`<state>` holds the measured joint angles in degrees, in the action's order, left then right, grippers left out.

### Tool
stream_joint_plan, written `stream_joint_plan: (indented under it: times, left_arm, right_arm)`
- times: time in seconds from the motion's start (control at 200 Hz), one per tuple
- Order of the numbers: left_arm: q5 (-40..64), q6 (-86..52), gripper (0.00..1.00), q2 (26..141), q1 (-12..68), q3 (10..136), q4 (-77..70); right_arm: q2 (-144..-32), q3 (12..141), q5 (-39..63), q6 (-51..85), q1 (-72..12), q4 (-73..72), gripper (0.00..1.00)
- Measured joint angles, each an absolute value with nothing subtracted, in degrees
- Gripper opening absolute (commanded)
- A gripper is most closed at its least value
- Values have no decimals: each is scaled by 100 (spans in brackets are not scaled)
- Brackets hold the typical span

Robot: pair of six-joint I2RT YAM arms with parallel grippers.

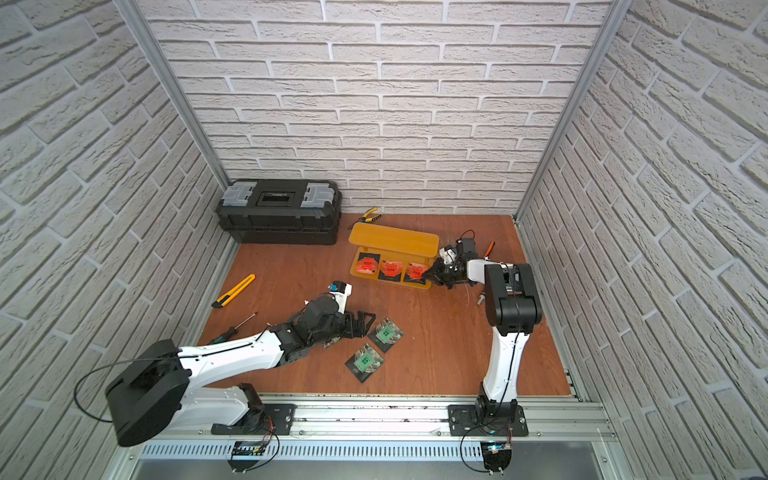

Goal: Place the tea bags on the shelf by color
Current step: Place the tea bag on the shelf.

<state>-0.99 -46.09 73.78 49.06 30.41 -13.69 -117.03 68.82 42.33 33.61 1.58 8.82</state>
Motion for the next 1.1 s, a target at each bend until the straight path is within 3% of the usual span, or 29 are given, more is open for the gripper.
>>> stream_joint_plan:
  times: [0.3, 1.1]
  left_arm:
    - [-69, -4609, 94, 7422, 4864, 3041, -1367]
    - [-58, -4609, 94, 7422, 4847, 3041, -1372]
  right_arm:
    - [-11703, 6925, 4261, 3361, 132, 882, 20]
    - [-11655, 6943, 4241, 3358, 130, 954, 26]
